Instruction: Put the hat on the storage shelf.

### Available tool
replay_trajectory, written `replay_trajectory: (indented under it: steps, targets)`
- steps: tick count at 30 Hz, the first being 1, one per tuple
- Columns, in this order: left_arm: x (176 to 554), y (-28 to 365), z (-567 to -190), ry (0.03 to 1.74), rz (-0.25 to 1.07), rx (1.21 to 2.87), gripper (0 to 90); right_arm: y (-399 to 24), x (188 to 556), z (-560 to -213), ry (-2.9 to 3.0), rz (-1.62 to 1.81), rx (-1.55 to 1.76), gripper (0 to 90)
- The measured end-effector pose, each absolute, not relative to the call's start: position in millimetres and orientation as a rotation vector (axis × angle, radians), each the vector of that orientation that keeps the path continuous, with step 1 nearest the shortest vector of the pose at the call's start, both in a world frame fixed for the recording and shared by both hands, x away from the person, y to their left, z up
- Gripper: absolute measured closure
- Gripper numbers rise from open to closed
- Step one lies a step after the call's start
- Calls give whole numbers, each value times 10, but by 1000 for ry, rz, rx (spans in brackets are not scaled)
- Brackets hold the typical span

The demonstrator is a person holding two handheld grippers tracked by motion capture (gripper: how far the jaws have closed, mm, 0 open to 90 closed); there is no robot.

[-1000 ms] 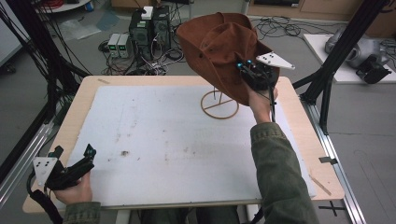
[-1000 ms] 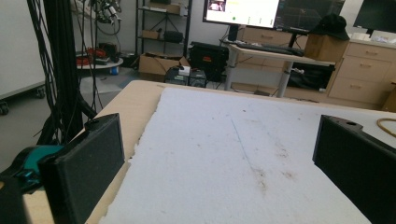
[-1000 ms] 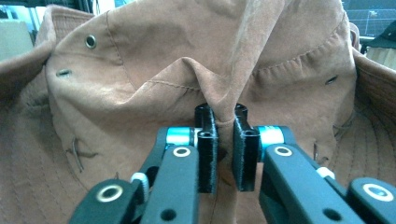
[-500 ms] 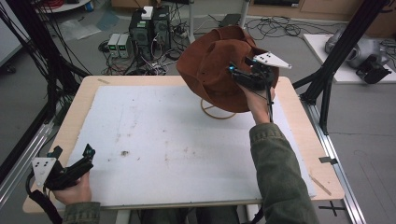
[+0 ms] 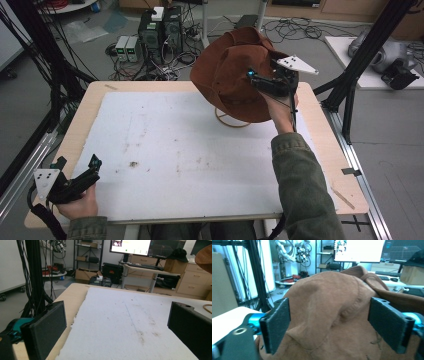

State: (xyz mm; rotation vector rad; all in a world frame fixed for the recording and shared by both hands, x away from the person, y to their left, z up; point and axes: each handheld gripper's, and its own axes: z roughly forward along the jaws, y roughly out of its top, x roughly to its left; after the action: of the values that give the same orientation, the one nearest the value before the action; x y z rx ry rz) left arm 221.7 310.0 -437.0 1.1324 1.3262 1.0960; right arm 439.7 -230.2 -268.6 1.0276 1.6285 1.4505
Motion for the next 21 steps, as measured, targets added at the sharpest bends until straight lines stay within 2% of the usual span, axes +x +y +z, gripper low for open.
replay_trajectory:
  steps: [6,8,10,21]
  targets:
    - [2219,3093,-4369,1325,1096,1134,24,-2397,4338,-2640,1566,1434,1053,112]
    - [2219,3091,-4369,1324,1096,1136,24,-2481,4265,-2591,1522,1432,1060,45]
    - [2222,3084,-4368,1323,1096,1133,24,-2504,4234,-2575,1498,1418,1070,15]
    - [2220,3048,-4354,1312,1095,1141,24,-2710,3704,-2489,1422,1400,996,16]
